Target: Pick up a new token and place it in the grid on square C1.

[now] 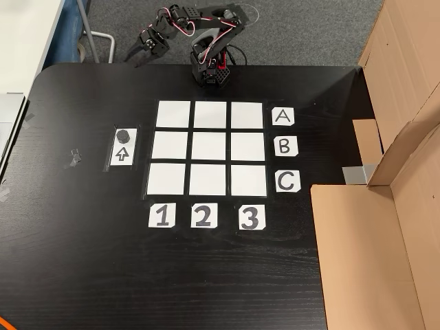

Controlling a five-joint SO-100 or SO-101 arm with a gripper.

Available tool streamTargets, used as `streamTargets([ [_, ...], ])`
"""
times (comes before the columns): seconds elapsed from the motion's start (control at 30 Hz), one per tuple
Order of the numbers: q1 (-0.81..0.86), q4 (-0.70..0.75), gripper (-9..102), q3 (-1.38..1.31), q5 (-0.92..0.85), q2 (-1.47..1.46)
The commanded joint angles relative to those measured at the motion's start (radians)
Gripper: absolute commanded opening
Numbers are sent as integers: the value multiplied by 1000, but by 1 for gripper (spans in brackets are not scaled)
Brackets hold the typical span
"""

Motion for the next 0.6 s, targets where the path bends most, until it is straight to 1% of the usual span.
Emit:
streamTargets([
  [0.0,-23,-5,20,-118,-12,-87],
  [0.1,-34,3,20,-184,-12,-181],
  [0.27,-41,66,22,-305,-9,-348],
  [0.57,-43,94,23,-538,-3,-607],
])
